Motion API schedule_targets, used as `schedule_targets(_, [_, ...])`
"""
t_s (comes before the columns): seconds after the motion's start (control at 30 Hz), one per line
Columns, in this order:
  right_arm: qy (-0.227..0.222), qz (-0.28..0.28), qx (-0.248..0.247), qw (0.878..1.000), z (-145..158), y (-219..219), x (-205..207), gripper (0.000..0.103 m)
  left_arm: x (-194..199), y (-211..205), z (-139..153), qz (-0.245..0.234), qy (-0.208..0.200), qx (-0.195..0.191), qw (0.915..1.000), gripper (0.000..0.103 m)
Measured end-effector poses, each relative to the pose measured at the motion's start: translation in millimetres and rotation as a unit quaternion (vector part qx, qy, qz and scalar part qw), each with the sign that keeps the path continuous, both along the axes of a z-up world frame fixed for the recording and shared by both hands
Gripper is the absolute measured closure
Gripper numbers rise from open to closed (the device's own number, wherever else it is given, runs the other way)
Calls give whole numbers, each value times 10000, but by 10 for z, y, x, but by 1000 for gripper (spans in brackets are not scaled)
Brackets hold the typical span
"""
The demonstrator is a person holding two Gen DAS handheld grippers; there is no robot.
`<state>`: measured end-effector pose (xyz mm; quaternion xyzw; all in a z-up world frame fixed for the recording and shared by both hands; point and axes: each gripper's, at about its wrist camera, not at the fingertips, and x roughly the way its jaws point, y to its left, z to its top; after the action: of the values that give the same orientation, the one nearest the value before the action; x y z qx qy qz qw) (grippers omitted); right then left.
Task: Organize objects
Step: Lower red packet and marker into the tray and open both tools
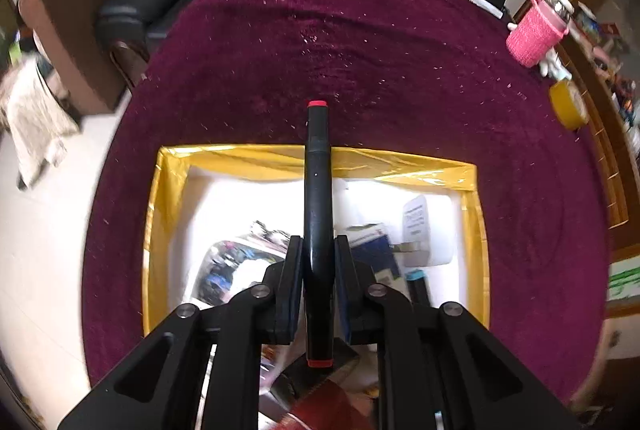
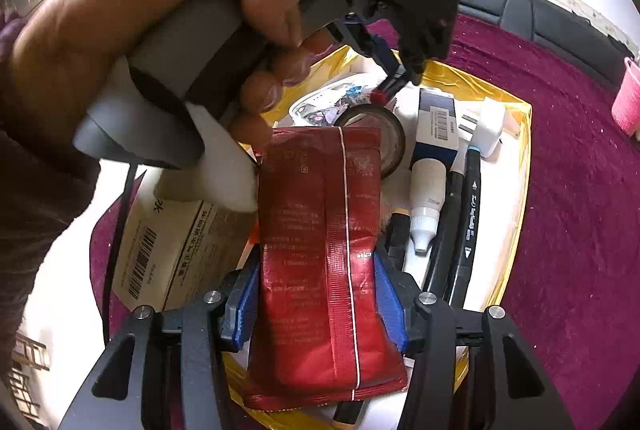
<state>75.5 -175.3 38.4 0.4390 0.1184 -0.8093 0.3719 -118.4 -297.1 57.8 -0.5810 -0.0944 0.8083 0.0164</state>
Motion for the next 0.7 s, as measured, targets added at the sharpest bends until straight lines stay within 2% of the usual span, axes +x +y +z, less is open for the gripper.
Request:
schedule_targets(0.03, [13, 18, 28, 10000, -10, -8, -2, 44, -1, -16, -20, 48, -96, 238, 9997, 89])
schedule_targets(0.1, [32, 27, 51, 10000, -21, -7, 2, 43, 8, -19, -70, 137, -256, 433, 9986, 88])
schedule_targets(0.2, [196, 40, 134, 9997, -39, -36, 26, 43, 35, -4, -109, 263, -298, 344, 9986, 88])
schedule_targets(0.33, [360, 75, 253, 9990, -52, -56, 122, 40, 91, -72, -131, 540, -309, 433, 9971, 87])
schedule_targets(0.53, [380, 81, 271, 9989, -59, -24, 140, 39, 207, -140, -146, 764, -304, 685, 9943, 87])
schedule_targets(0.63, [411, 124, 213, 9988, -16, 31, 166, 39, 282, -181, -47, 842, -97, 942, 9919, 81])
schedule_targets(0.7, [378, 130, 120, 9991, 26, 74, 150, 36, 356, -197, 70, 885, 118, 1051, 9904, 69])
